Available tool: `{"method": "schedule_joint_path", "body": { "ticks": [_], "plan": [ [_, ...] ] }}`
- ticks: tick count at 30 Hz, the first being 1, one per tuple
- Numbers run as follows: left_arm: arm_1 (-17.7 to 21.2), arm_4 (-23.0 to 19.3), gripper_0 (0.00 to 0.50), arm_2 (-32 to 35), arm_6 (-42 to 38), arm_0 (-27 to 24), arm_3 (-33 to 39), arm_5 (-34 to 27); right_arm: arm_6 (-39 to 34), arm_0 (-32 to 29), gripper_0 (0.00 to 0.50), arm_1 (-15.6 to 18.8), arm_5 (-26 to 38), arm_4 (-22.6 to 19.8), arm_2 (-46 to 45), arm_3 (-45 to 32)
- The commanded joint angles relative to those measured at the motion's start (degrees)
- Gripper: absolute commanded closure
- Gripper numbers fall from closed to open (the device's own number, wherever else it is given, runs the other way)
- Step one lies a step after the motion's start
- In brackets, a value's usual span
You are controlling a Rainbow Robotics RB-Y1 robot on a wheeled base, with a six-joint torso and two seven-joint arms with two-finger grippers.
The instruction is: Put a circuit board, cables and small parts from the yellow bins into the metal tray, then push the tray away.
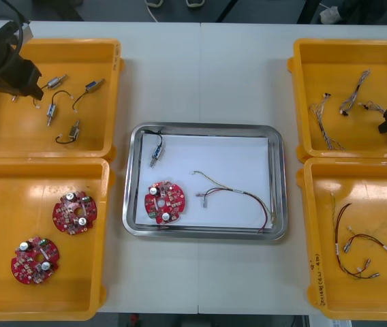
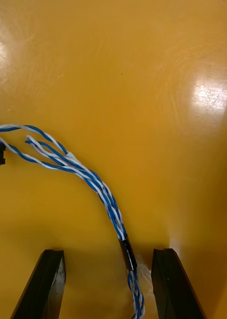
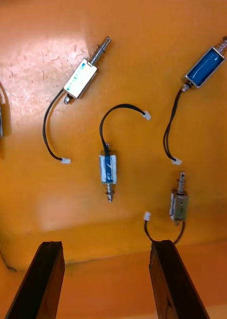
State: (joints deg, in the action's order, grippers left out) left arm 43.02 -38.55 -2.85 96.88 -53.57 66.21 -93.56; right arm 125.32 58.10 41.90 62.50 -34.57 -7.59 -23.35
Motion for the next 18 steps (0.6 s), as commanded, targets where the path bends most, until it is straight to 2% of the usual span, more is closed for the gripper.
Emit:
{"method": "schedule_joint_path", "body": {
  "ticks": [1,15,16,18],
  "plan": [
    [2.6,1.46,0.0,1.71,7.71,-4.62,-4.78,4.62,1.86,-3.17,0.0,-0.24,-0.62,-1.73,0.47,-0.21],
    [1.45,4.71,0.0,1.71,20.45,-8.66,-21.04,18.15,1.42,-4.32,0.0,-0.15,0.25,-2.08,0.38,-0.21],
    [1.19,4.88,0.0,1.71,21.24,-9.01,-22.27,19.39,1.42,-4.32,0.053,-0.15,0.25,-2.08,0.38,-0.21],
    [0.93,4.97,0.0,1.71,21.86,-9.28,-23.41,20.7,1.5,-4.32,0.196,-0.15,0.25,-2.08,0.38,-0.21]
  ]
}}
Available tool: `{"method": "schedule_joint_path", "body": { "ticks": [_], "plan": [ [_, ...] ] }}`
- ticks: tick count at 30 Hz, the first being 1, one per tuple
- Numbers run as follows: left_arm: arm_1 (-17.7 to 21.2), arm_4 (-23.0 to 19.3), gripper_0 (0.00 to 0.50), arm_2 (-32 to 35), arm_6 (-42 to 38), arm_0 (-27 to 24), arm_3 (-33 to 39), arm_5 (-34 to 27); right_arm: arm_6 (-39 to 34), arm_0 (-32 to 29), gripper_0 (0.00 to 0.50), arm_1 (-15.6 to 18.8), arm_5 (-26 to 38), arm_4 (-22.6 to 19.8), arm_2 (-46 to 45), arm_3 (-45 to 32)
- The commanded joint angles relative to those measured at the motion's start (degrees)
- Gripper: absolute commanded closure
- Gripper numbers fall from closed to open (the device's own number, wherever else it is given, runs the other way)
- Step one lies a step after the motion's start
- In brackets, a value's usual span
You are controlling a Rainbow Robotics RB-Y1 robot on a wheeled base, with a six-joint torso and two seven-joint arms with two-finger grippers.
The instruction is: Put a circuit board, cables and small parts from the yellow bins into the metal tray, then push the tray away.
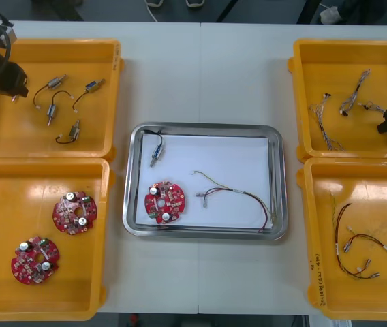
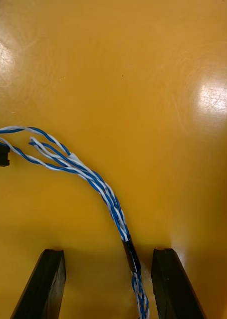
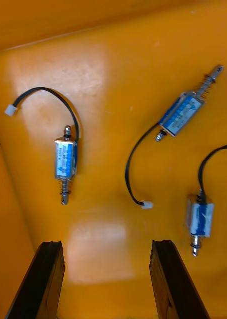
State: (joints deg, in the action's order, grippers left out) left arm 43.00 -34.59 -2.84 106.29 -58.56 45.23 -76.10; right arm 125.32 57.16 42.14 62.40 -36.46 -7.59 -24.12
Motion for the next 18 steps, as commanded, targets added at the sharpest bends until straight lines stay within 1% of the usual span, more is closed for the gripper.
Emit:
{"method": "schedule_joint_path", "body": {
  "ticks": [1,2,3,5,7,8,11,12,14,16,18],
  "plan": [
    [0.41,1.19,0.0,1.7,13.42,-4.81,-4.01,4.91,1.42,-3.37,0.412,-0.39,0.35,-0.36,0.38,0.57],
    [0.41,1.19,0.0,1.7,13.77,-4.9,-4.54,5.53,1.59,-3.46,0.449,-0.39,0.35,-0.36,0.38,0.57],
    [0.06,1.19,0.0,1.7,14.39,-5.25,-5.42,6.67,1.68,-3.64,0.499,-0.39,0.35,-0.8,0.38,0.57],
    [-0.55,1.1,0.0,1.7,14.91,-5.52,-7.0,8.87,1.86,-3.81,0.5,-0.22,0.35,-1.59,0.38,0.48],
    [-0.64,1.1,0.0,1.7,15.0,-5.52,-7.09,9.13,1.86,-3.81,0.5,-0.22,0.35,-1.59,0.38,0.57],
    [-1.52,1.36,0.0,1.7,15.09,-5.52,-7.88,11.15,2.3,-3.73,0.5,-0.04,0.35,-1.68,0.38,0.48],
    [-2.49,1.36,0.0,1.7,15.44,-5.52,-9.37,13.79,2.65,-3.73,0.5,0.22,0.44,-2.03,0.2,-0.13],
    [-2.49,1.36,0.0,1.7,15.44,-5.52,-9.37,13.79,2.65,-3.73,0.5,0.22,0.44,-2.03,0.2,-0.13],
    [-3.36,0.75,0.0,1.7,16.23,-5.6,-11.48,16.95,2.82,-3.73,0.5,0.57,1.58,-2.03,0.2,-1.8],
    [-3.89,1.01,0.0,1.7,17.02,-5.6,-12.62,19.15,2.74,-3.73,0.5,1.01,3.25,-2.03,0.2,-3.56],
    [-4.24,1.01,0.0,1.7,17.29,-5.6,-13.33,20.29,2.47,-3.73,0.5,1.54,5.18,-2.03,0.2,-5.5]
  ]
}}
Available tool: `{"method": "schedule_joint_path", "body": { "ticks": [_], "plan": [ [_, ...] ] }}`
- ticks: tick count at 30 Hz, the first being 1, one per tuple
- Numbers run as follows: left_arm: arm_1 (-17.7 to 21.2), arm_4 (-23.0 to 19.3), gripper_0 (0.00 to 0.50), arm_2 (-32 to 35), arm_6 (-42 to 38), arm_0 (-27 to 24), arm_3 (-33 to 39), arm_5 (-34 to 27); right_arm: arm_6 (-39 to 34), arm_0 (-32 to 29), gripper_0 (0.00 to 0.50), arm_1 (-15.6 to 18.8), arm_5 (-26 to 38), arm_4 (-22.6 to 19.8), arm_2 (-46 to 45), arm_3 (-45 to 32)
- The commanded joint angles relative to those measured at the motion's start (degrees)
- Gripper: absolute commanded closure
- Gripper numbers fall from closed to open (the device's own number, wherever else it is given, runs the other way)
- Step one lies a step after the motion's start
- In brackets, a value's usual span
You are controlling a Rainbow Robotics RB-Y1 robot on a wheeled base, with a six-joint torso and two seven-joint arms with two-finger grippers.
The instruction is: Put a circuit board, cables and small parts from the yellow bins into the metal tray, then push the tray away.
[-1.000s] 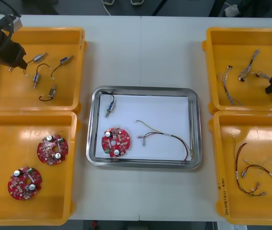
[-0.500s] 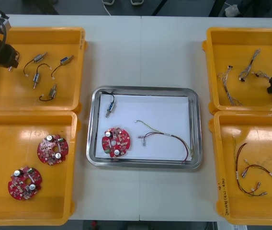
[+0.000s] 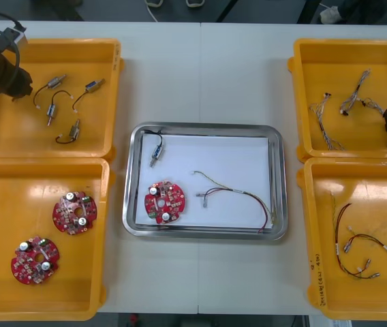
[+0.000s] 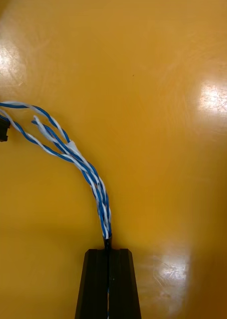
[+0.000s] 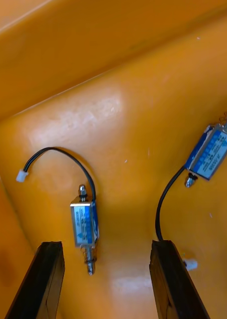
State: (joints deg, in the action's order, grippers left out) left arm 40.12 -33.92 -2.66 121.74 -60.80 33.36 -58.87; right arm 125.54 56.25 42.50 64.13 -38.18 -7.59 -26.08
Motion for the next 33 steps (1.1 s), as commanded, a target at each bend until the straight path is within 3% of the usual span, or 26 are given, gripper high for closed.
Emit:
{"method": "schedule_joint_path", "body": {
  "ticks": [1,9,13,17,25,33],
  "plan": [
    [-1.54,0.44,0.0,1.6,1.92,-3.36,-1.63,3.33,2.17,-2.82,0.5,1.62,4.95,-0.23,0.2,-5.2],
    [-1.71,0.88,0.0,1.6,4.21,-3.27,-2.51,6.05,1.64,-2.82,0.5,3.82,15.14,0.56,-5.33,-13.47],
    [-1.63,1.31,0.0,1.6,5.96,-3.27,-2.95,7.55,1.55,-2.82,0.5,4.08,20.59,3.02,-8.41,-18.04],
    [-1.63,1.75,0.0,1.6,6.23,-3.19,-3.21,8.25,0.76,-2.82,0.5,4.78,30.26,6.36,-11.92,-26.47],
    [-1.71,-0.27,0.0,1.69,7.72,-3.27,-6.11,11.68,-0.56,-2.82,0.5,5.66,45.38,7.33,-14.91,-40.98],
    [-1.27,-4.84,0.0,1.69,9.74,-1.96,-6.2,12.64,-3.81,-5.98,0.5,5.66,45.87,6.27,-15.35,-55.57]
  ]
}}
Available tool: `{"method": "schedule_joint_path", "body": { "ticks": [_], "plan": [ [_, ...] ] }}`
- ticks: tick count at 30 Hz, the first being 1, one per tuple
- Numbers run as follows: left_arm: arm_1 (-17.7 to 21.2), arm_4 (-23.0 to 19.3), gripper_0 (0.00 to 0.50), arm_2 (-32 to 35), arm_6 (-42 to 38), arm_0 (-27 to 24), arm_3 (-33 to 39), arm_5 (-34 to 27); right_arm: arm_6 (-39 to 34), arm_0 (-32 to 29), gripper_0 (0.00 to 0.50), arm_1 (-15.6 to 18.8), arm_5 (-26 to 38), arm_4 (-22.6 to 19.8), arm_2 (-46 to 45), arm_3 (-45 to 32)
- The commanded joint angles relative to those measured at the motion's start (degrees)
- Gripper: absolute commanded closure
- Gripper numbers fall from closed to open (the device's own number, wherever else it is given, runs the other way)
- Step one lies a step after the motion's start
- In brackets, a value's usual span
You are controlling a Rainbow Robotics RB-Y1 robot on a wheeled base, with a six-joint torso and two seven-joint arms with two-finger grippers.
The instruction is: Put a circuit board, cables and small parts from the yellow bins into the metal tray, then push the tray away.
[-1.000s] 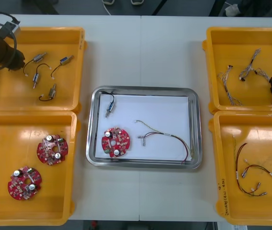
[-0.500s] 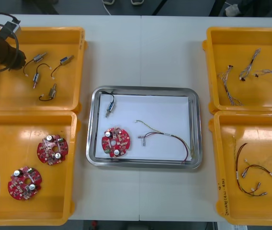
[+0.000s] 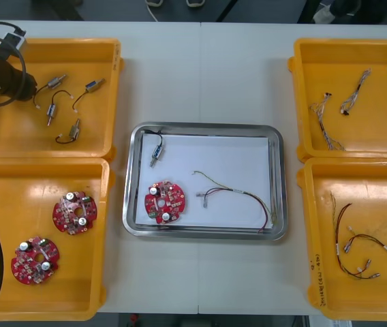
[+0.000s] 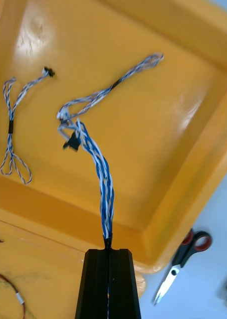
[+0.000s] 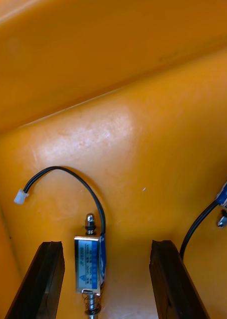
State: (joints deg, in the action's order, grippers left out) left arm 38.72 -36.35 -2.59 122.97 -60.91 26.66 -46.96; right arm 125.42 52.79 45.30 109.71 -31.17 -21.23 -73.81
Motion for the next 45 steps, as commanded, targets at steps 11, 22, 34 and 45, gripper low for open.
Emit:
{"method": "schedule_joint_path", "body": {
  "ticks": [11,22,34,45],
  "plan": [
    [1.18,-3.99,0.0,1.62,13.08,-0.79,0.49,1.43,-7.12,-7.96,0.5,2.6,0.29,-14.7,3.66,-25.94],
    [2.41,-3.47,0.0,1.62,15.8,-0.53,0.49,1.17,-9.49,-7.96,0.5,2.34,0.29,-25.16,14.2,-37.54],
    [3.29,-3.99,0.0,1.53,16.51,0.26,0.49,1.17,-15.2,-3.92,0.5,2.17,0.29,-30.17,29.41,-43.87],
    [3.82,-8.39,0.0,1.62,18.27,2.46,0.58,1.69,-15.47,1.97,0.5,-2.05,0.29,-27.18,39.96,-41.67]
  ]
}}
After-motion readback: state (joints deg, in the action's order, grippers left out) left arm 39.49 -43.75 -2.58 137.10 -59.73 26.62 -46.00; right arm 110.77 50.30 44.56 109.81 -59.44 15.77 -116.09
